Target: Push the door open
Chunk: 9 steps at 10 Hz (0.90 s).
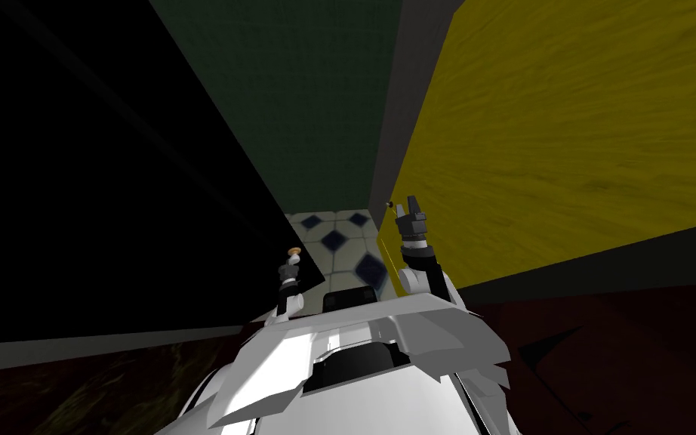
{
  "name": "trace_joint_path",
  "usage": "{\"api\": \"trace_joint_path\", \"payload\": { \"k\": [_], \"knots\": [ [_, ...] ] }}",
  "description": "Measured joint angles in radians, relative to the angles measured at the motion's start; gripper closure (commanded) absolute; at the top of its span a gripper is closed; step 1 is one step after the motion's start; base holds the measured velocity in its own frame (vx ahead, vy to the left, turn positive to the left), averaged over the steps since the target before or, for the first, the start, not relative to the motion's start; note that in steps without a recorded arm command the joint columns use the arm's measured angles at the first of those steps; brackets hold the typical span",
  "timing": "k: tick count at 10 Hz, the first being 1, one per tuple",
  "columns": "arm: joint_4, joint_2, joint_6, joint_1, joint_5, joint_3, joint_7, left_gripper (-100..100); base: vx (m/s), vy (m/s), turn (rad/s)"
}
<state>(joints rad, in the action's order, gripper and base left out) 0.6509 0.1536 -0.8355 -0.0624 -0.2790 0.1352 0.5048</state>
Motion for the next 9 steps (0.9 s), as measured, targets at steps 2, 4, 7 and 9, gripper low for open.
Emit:
{"api": "trace_joint_path", "payload": {
  "k": [2,4,7,9],
  "knots": [
    [0.030,-0.009,0.020,0.014,-0.004,0.007,0.040,100,0.019,-0.001,0.006],
    [-0.007,-0.010,0.005,-0.010,-0.008,0.015,0.069,100,0.048,0.009,-0.011],
    [0.022,-0.021,0.016,0.012,-0.012,0.023,0.130,100,0.024,-0.002,0.000],
    [-0.032,-0.013,0.004,-0.027,-0.017,0.030,0.159,100,0.024,0.001,-0.008]
  ]
}}
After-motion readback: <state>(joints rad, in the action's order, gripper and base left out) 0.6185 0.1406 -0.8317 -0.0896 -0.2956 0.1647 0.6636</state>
